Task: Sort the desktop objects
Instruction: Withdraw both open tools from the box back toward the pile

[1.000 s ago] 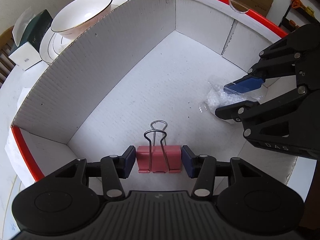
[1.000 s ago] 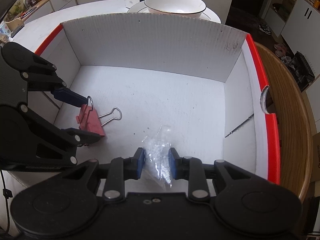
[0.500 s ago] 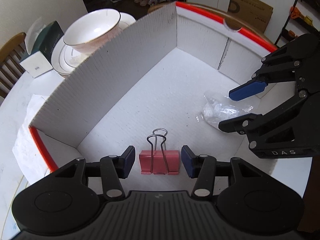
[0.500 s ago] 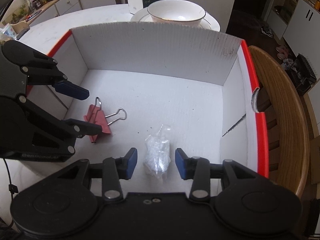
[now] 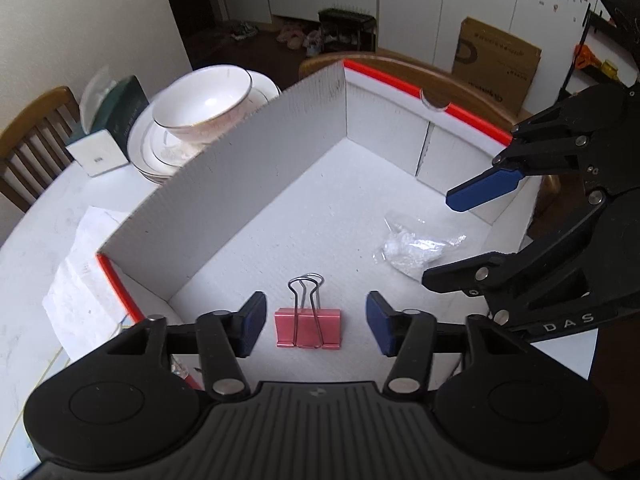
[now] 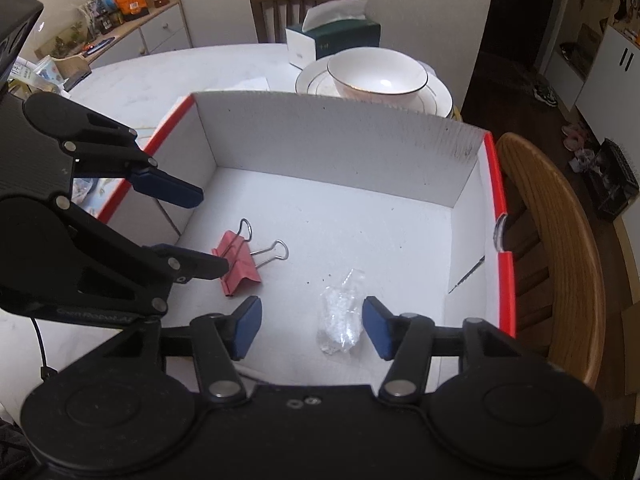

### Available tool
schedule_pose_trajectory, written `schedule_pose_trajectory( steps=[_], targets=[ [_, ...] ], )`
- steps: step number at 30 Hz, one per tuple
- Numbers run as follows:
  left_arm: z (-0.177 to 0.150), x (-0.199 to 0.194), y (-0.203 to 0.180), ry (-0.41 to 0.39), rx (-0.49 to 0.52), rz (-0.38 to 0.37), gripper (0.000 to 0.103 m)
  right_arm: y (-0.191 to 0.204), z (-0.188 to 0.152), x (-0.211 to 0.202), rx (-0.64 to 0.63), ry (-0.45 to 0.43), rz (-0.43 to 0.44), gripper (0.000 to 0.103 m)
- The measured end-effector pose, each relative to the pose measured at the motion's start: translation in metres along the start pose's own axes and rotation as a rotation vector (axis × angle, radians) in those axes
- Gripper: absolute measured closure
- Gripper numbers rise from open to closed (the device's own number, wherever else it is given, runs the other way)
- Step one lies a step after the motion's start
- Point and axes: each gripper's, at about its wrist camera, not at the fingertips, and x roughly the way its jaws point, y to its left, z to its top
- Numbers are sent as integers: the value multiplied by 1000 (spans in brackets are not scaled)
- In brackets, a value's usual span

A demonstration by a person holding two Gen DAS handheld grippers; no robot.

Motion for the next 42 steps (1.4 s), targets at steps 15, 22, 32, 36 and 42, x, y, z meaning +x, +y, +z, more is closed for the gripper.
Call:
schedule_pose_trajectory(
  steps=[15, 22, 32, 36, 42],
  targets=[
    [-28, -56, 4, -132, -91, 25, 39, 23, -9, -40, -55, -112, 14, 38],
    [-47, -78, 12, -171, -115, 26, 38, 43, -5, -48, -56, -142, 31, 36],
    [-90, -108, 28, -228, -141, 43, 23, 81, -1, -41, -27, -156, 43, 35],
    [-112, -120, 39, -247, -161, 46, 19, 102, 1, -35, -25, -158, 44, 35],
    [-152, -133, 59, -254, -186, 60, 11, 138, 4, -23, -30, -150, 54, 34]
  ],
)
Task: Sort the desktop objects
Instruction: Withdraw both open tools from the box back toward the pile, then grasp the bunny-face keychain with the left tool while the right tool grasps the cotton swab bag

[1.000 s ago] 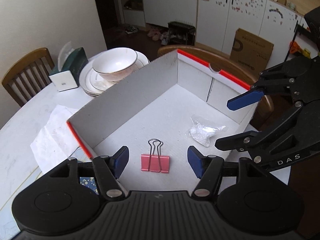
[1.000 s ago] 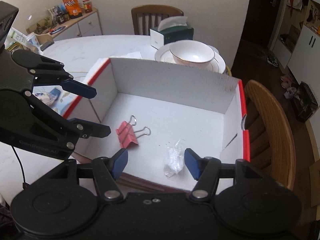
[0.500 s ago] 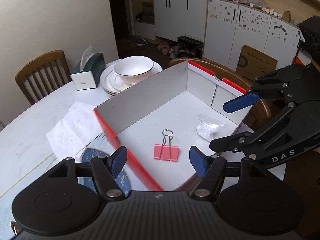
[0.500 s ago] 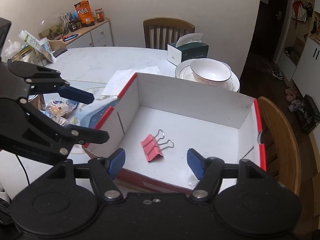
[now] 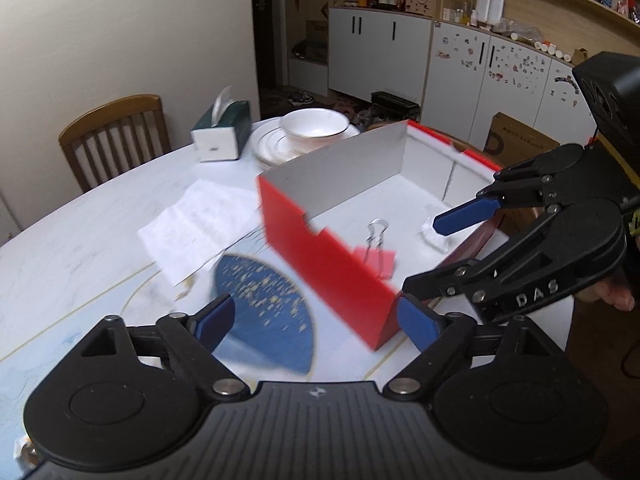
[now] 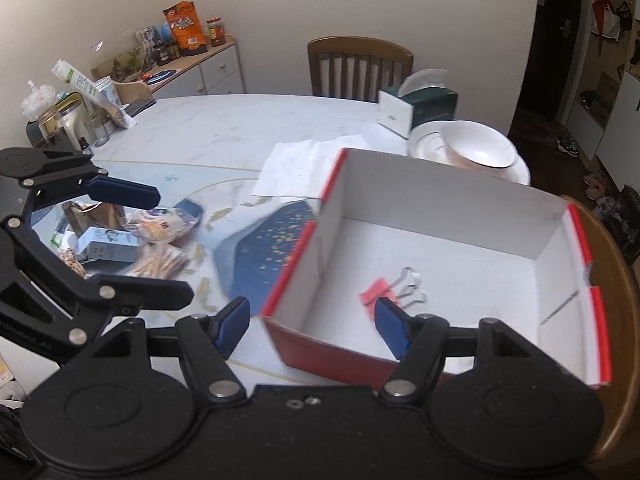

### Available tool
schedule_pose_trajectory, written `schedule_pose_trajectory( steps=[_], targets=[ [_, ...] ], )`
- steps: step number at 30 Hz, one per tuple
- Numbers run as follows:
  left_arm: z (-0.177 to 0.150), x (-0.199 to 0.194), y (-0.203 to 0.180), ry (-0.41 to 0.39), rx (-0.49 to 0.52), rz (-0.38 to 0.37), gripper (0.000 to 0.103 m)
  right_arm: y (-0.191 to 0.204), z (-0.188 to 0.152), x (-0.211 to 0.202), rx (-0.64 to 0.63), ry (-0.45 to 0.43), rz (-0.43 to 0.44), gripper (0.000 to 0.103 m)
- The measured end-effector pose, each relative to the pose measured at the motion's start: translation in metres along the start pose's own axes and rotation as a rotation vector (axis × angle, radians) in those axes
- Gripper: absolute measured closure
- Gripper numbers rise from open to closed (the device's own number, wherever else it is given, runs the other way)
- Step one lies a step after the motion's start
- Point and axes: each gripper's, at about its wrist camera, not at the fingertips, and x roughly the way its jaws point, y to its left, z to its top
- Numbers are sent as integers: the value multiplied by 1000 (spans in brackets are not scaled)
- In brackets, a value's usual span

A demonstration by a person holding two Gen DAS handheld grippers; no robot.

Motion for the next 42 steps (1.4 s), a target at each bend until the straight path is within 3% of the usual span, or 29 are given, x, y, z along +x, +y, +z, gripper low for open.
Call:
schedule_pose_trajectory(
  steps=[2, 21, 30, 42],
  targets=[
    [-12, -6, 10, 1, -6, 30, 3, 12, 0, 4, 2, 5, 6, 34],
    [-117, -61, 112, 40, -210, 184, 1, 110, 6, 47, 8, 49, 19, 34],
    [-155, -74, 135, 66, -253, 235, 1, 141, 12, 63, 3, 53, 23, 34],
    [-183, -64, 153, 106, -327, 312, 2, 164, 17, 107, 20, 87, 14, 34]
  ],
)
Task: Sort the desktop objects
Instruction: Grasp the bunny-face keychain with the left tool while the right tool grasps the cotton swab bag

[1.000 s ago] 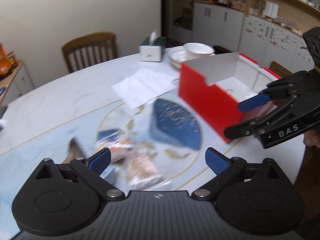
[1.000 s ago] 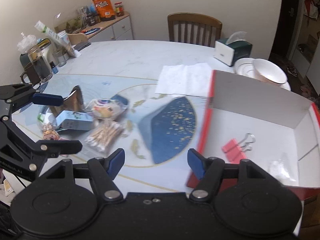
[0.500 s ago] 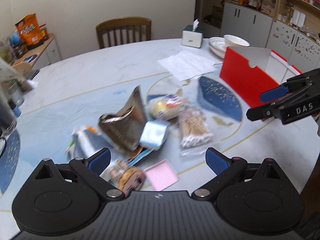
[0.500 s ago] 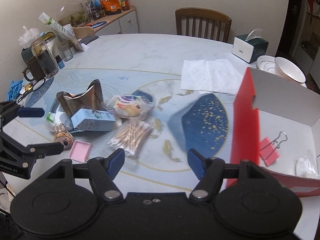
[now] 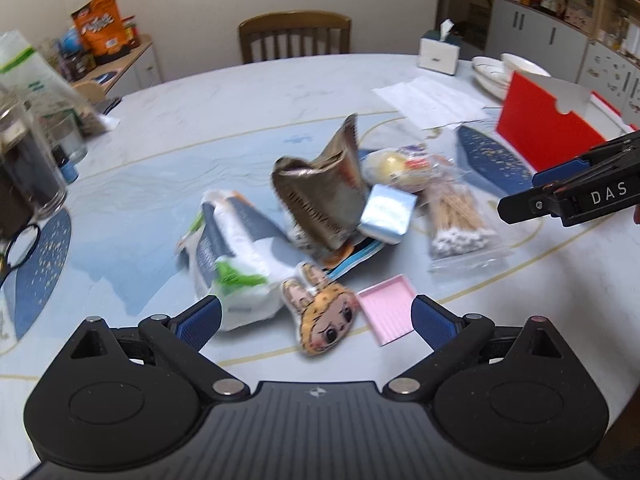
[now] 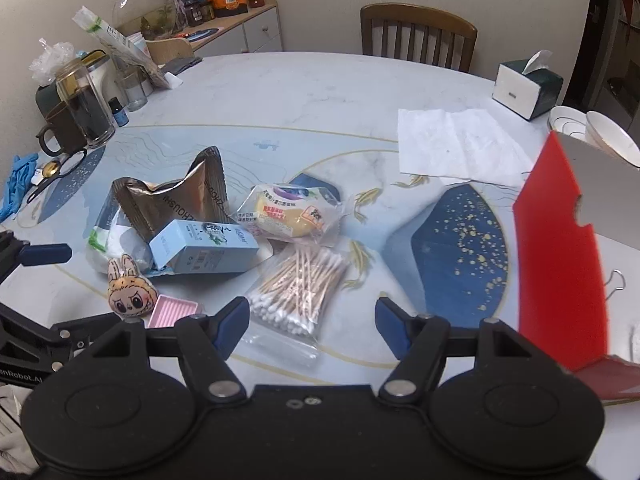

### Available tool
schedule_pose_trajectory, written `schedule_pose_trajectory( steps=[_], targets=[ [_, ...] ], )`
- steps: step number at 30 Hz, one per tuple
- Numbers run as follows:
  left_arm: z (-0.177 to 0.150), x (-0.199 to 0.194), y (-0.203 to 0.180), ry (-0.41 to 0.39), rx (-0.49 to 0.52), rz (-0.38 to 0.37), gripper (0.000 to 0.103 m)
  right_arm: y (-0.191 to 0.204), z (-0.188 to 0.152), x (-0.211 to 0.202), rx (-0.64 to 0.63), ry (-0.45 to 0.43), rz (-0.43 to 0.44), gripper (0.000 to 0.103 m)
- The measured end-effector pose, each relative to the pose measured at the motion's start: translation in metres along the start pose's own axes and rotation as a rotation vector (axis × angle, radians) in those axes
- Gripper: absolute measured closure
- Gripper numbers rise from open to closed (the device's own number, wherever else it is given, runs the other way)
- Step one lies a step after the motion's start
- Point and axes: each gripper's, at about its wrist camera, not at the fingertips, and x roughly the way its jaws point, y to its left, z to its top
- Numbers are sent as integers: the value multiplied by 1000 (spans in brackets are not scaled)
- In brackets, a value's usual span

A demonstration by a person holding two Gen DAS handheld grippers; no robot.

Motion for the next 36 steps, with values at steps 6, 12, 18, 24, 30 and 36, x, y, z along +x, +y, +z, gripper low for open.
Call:
schedule_pose_trajectory(
  steps=[6, 12, 18, 24, 30, 36],
  targets=[
    [-4, 4, 7, -5, -59, 18, 2, 6, 6, 18, -26, 25, -3, 34],
    [-3, 13, 12, 27, -114, 4, 3, 9, 13, 33, -19, 39, -6, 34],
    [-4, 18, 12, 36, -138, -12, 4, 9, 14, 48, -8, 64, -15, 34],
    [-5, 20, 15, 47, -167, -24, 11, 10, 18, 58, 4, 76, -22, 34],
    [-6, 22, 16, 61, -197, -38, 27, 9, 24, 67, 18, 80, -43, 34],
    [-3, 28, 15, 67, -204, -42, 33, 8, 24, 75, 20, 95, -55, 34]
  ],
)
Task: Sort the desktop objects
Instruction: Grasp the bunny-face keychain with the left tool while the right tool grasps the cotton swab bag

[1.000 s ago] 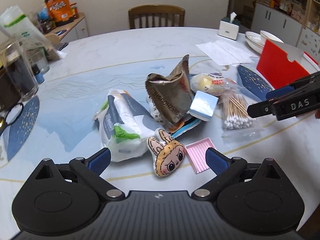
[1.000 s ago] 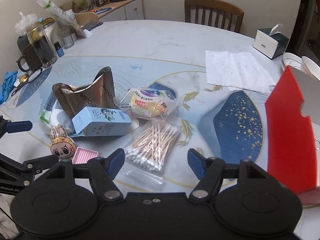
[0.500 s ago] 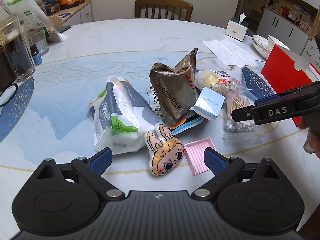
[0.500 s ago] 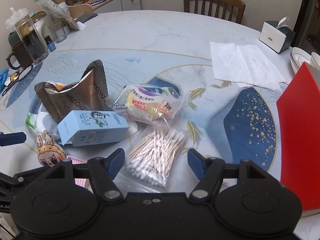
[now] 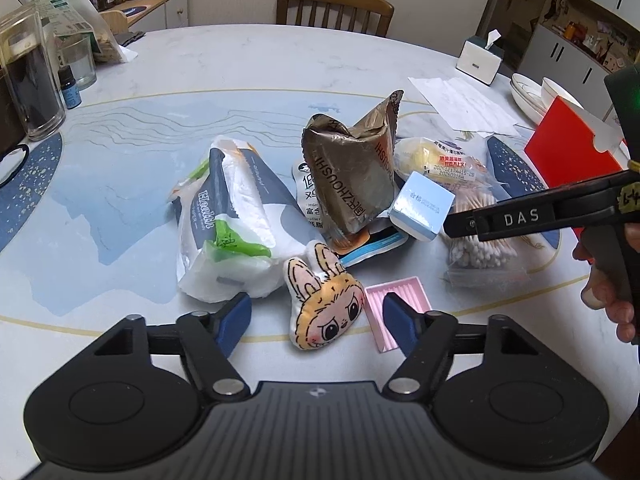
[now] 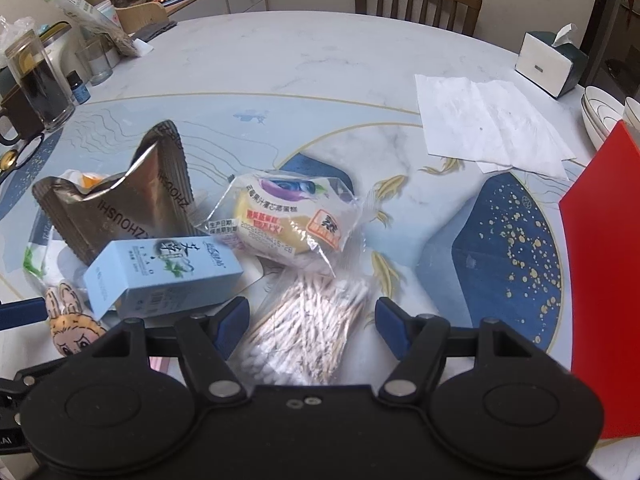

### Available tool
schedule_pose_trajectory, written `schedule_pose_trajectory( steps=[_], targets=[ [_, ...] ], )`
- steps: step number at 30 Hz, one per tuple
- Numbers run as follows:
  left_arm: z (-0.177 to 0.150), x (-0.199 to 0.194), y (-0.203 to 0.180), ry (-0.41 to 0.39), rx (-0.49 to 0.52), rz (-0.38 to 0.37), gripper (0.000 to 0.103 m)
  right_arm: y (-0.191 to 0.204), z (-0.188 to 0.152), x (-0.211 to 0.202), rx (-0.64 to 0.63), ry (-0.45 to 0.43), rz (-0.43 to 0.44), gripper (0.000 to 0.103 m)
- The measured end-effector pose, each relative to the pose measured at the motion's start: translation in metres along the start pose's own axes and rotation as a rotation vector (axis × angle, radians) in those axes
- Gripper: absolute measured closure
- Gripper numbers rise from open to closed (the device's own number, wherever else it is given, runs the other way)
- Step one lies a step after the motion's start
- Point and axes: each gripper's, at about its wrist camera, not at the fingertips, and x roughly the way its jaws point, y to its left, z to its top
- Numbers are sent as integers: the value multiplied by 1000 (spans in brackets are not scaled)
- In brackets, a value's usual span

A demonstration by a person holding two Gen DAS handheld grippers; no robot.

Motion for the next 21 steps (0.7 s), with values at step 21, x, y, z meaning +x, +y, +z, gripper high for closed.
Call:
schedule_pose_trajectory(
  steps=[21],
  targets=[
    [1, 6, 1, 25, -31, -34, 67, -3, -10, -4, -31, -1, -18, 46]
  ],
)
